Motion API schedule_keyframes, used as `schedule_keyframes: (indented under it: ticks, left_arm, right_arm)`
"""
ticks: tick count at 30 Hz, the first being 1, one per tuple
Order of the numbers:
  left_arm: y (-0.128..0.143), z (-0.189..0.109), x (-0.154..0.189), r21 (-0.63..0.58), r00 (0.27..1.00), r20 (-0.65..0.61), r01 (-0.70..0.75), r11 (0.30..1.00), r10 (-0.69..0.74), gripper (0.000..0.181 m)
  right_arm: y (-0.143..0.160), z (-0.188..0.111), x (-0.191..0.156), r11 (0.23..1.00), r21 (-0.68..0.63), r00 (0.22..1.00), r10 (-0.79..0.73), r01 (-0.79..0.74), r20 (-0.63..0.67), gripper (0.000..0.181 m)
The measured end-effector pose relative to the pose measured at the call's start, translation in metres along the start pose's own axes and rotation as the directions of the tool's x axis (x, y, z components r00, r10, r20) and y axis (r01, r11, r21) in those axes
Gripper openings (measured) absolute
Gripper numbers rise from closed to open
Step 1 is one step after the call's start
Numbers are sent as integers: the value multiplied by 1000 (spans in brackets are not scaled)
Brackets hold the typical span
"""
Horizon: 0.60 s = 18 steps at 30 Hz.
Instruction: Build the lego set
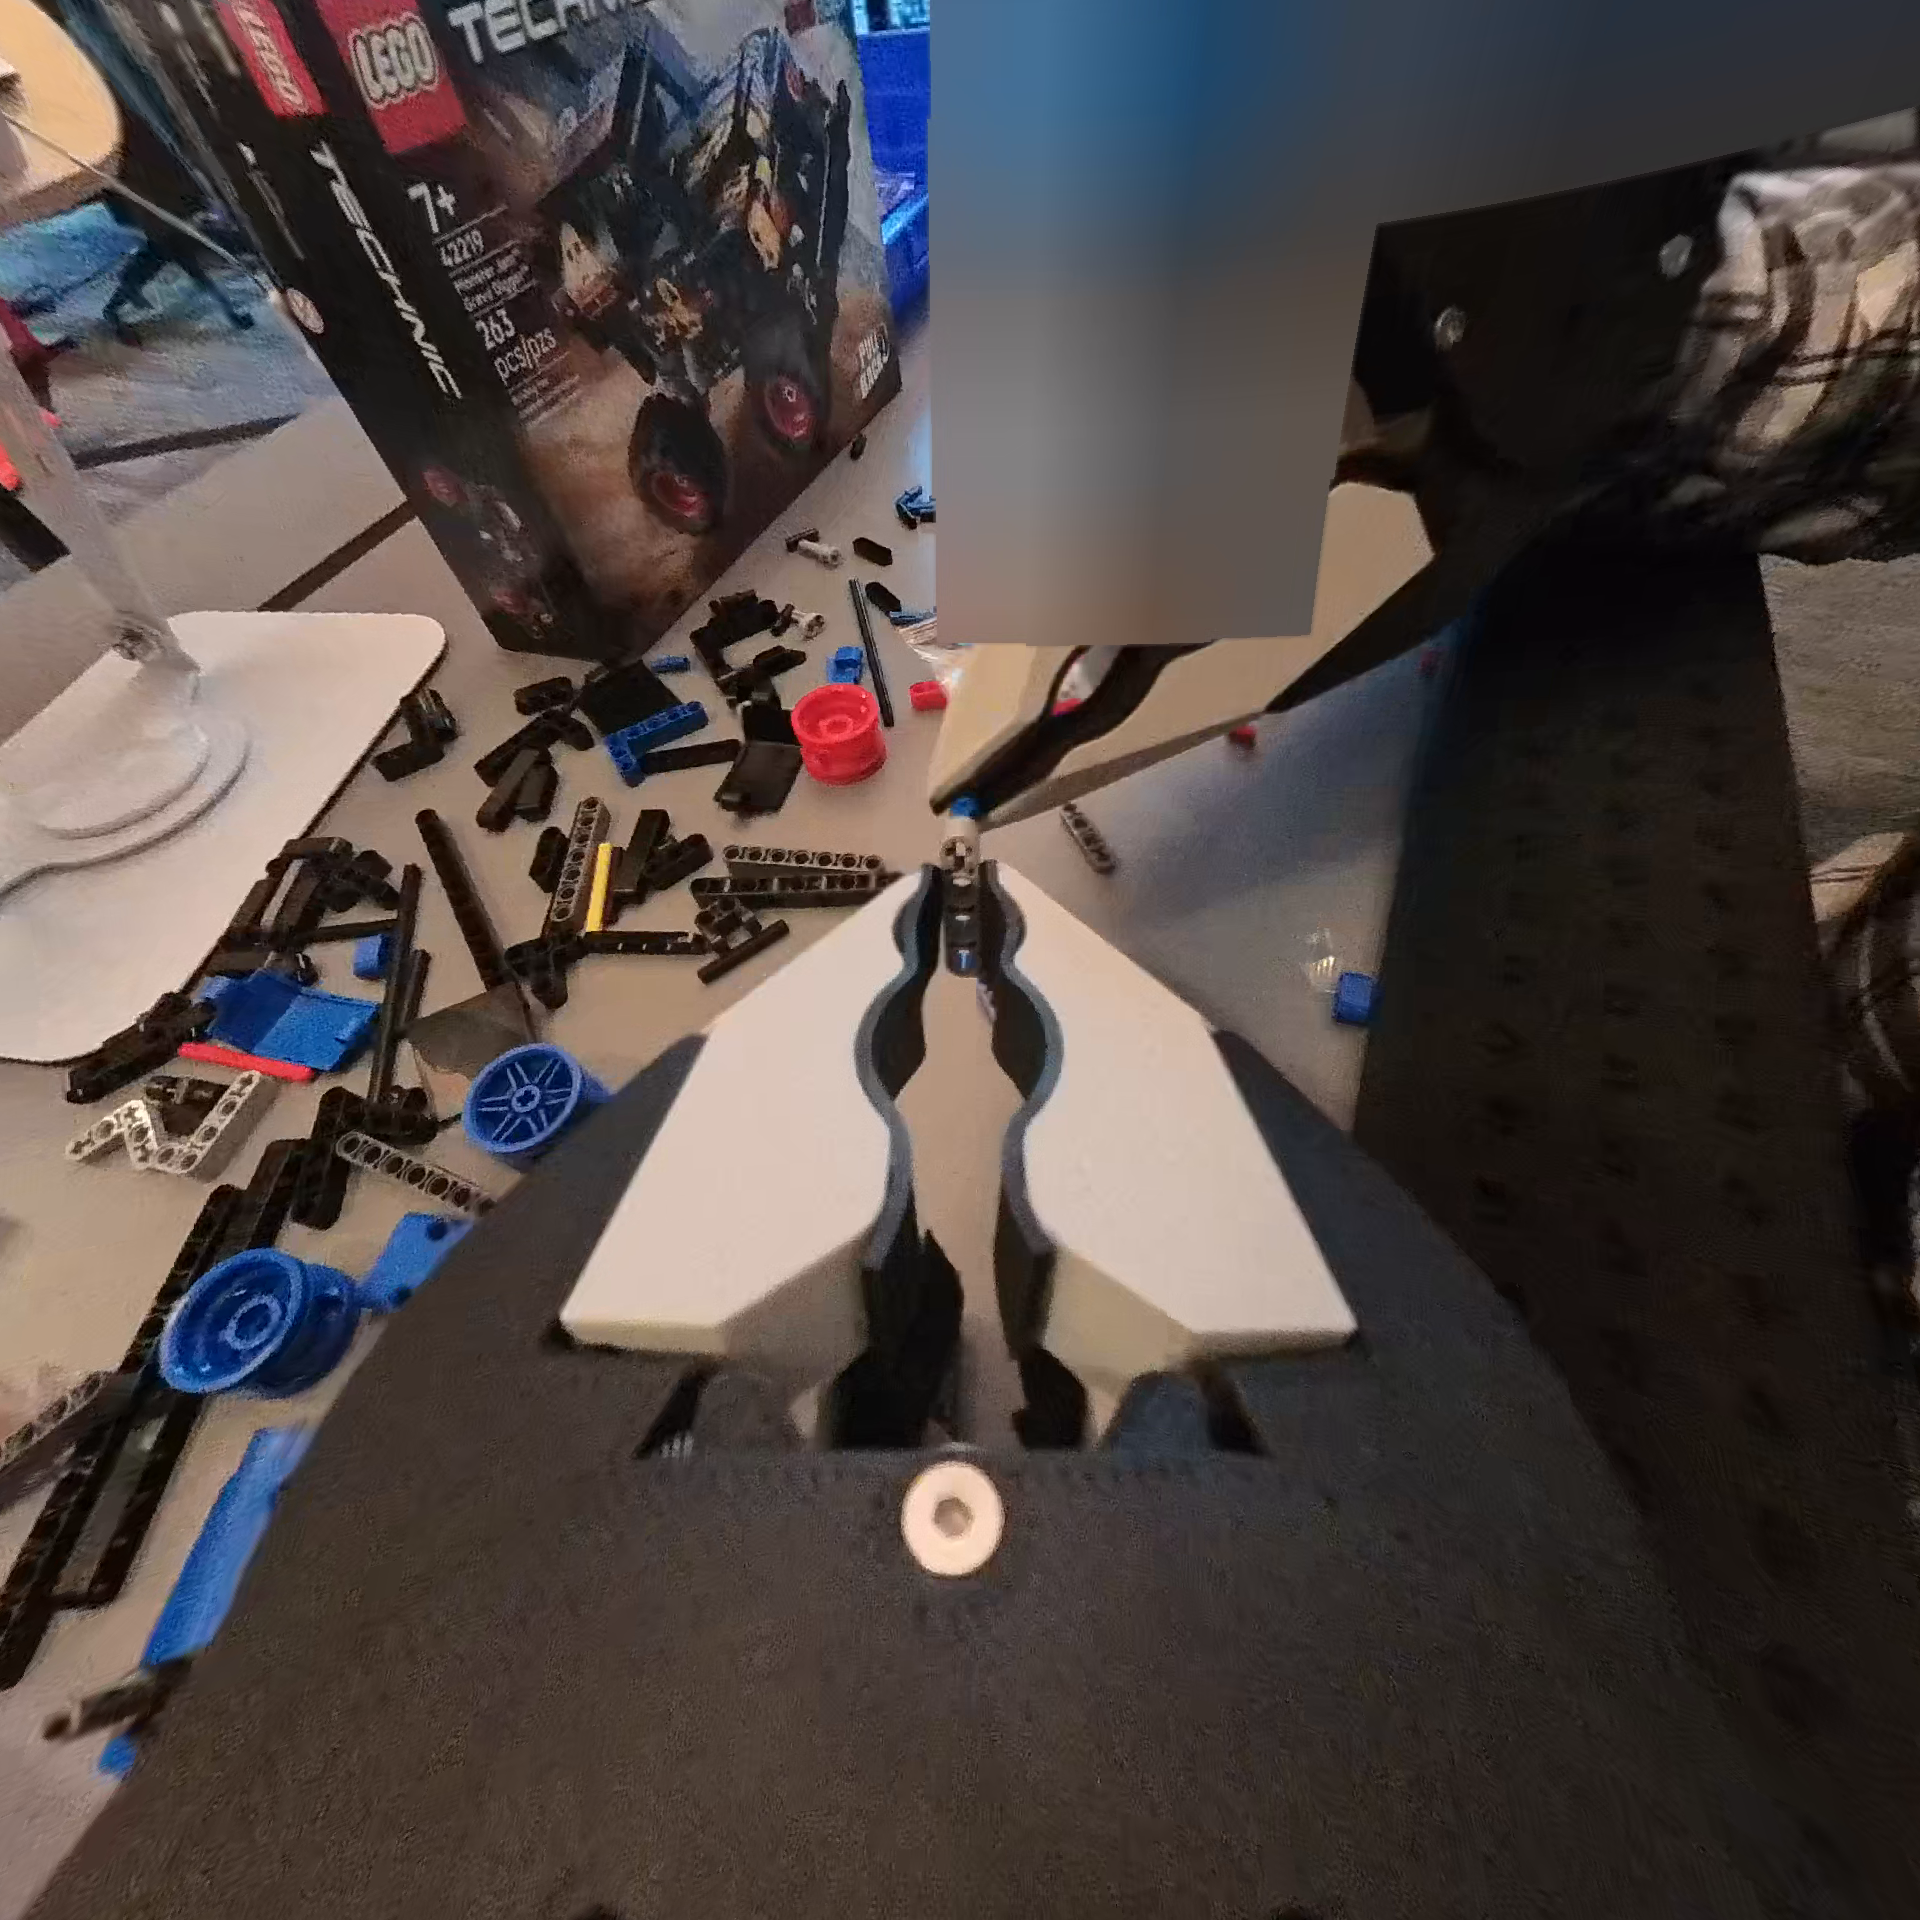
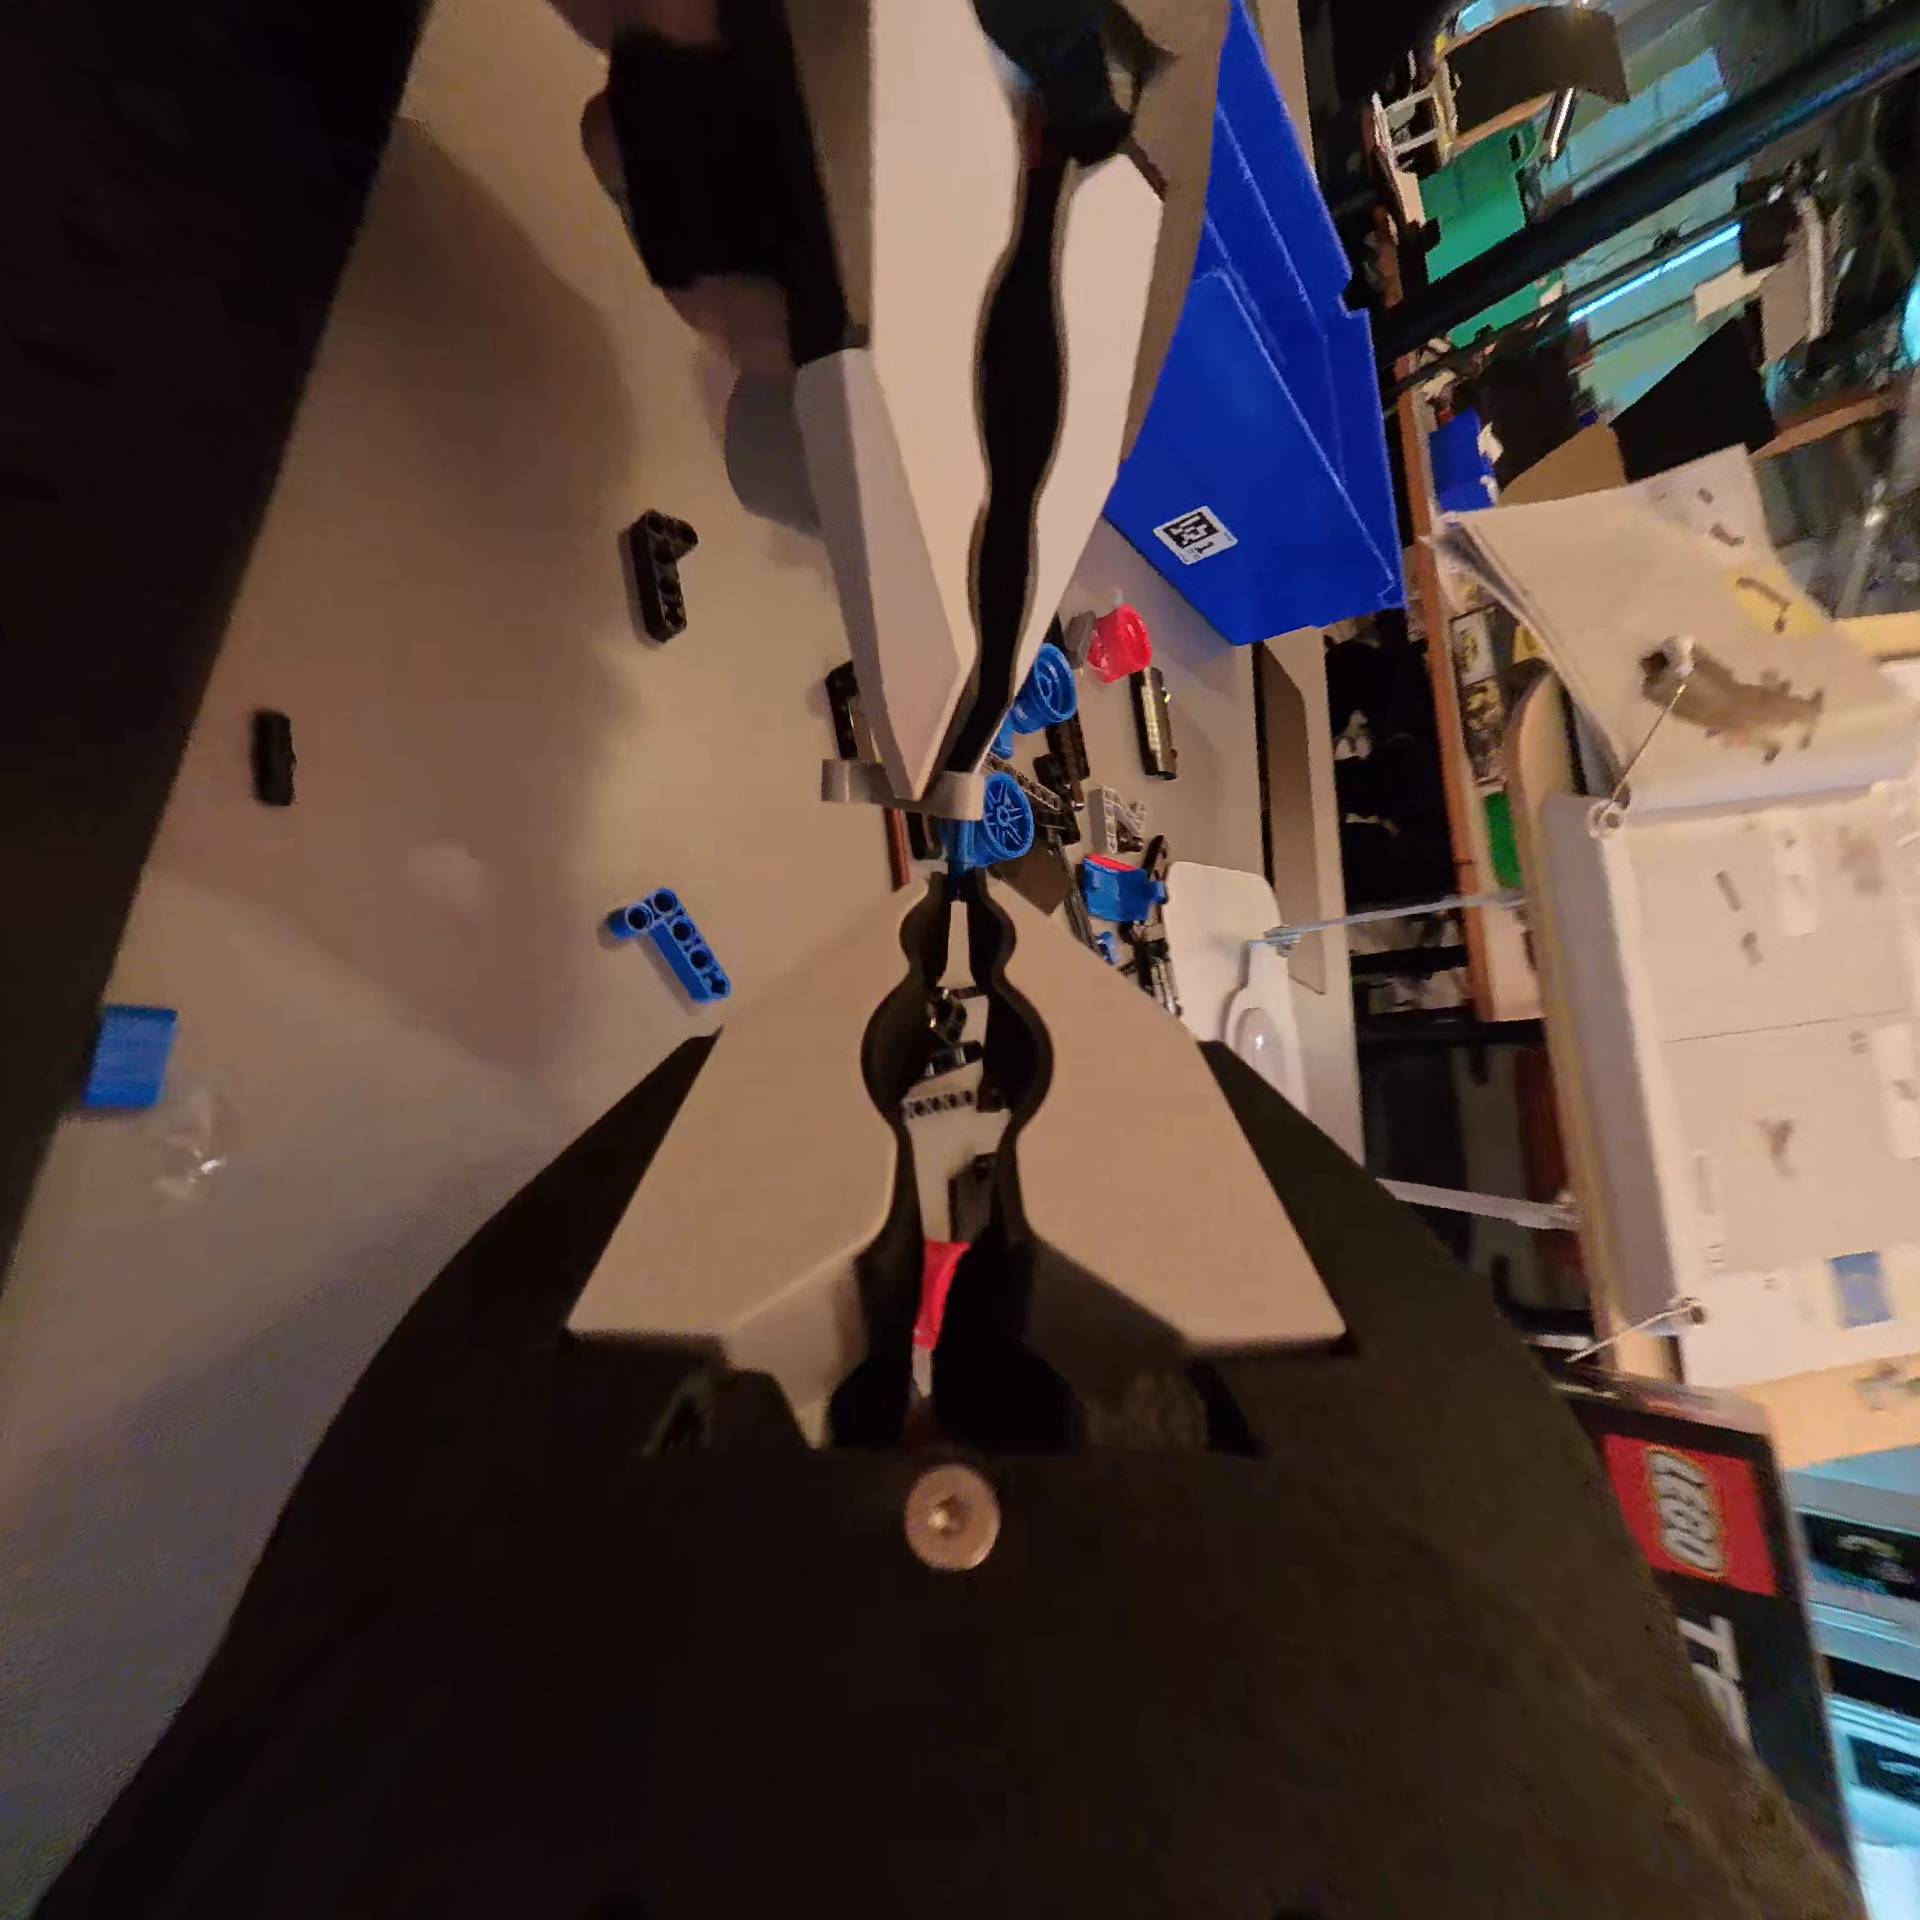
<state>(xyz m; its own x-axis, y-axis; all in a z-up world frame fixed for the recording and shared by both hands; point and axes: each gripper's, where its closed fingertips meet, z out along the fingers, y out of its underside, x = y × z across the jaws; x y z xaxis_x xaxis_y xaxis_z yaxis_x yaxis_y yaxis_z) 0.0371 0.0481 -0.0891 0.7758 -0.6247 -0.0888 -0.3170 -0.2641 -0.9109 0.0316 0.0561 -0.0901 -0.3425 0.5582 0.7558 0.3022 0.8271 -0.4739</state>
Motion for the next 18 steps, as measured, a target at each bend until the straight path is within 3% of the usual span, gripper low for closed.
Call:
schedule_keyframes:
  ticks: [7, 18]
  left_arm:
    - [-9, -4, 0, 49, 985, -94, 152, 987, -146, 4]
    - [-26, -10, 0, 160, 948, -186, 287, 944, -257, 5]
  right_arm:
    - [-4, -3, 10, 990, -7, 982, -140, 140, -125, 2]
    - [-12, -9, 24, 998, 8, 978, -67, 70, -196, 2]
